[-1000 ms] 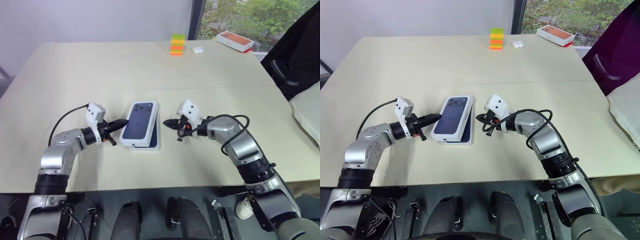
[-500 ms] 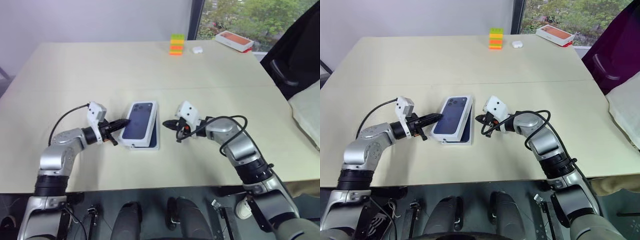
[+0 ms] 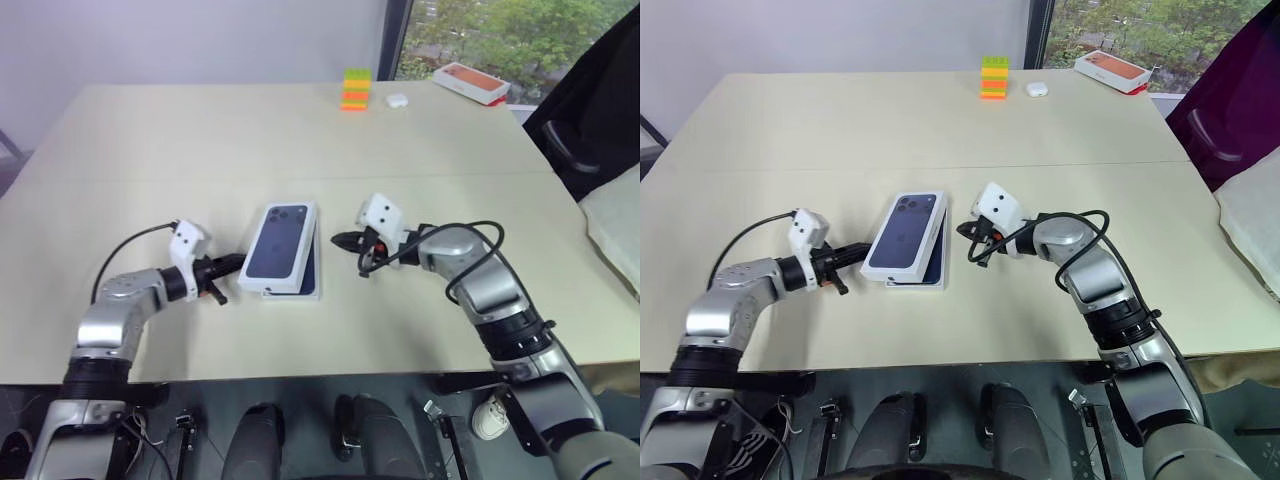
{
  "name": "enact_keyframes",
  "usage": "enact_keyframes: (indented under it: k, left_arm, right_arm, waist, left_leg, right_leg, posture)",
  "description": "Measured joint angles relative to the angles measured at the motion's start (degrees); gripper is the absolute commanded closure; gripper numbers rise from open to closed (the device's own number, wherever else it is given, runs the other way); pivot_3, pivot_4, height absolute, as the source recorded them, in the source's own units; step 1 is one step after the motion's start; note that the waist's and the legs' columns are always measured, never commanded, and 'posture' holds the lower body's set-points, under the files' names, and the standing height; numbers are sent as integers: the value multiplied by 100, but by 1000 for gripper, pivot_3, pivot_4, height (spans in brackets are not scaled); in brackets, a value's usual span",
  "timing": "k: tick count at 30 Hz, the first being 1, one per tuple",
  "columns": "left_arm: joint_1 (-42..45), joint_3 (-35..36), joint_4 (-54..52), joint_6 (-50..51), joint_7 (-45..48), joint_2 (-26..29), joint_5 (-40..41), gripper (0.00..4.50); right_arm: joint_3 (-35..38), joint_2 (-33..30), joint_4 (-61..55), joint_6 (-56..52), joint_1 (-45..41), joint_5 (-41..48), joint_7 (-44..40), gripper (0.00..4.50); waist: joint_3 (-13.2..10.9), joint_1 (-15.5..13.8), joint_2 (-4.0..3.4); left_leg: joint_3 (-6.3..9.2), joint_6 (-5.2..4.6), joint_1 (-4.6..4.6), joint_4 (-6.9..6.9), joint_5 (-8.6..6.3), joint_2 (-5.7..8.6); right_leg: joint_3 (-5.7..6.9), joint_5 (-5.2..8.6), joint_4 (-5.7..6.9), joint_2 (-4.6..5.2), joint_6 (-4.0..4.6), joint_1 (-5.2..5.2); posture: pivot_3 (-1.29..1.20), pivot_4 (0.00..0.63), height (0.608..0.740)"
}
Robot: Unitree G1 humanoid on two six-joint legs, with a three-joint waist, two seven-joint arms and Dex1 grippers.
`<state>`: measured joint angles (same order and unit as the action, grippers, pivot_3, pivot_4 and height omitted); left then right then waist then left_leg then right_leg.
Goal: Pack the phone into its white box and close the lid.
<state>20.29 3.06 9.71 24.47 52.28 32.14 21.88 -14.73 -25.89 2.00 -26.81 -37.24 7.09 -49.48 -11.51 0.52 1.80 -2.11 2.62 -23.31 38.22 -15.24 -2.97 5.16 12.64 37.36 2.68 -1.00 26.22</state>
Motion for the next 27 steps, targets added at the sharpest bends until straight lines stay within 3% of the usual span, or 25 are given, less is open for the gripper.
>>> enact_keyframes:
  k: [27]
  left_arm:
    - [108,48,-459,353,-51,-110,124,4500]
  right_arm:
    - [-121,-2,26,-49,285,-115,-205,4464]
  waist:
    - [0,3,1]
  left_leg:
    - [1,0,2,2,0,1]
  right_leg:
    - [0,0,5,1,0,-1]
  posture:
    - [0,150,740]
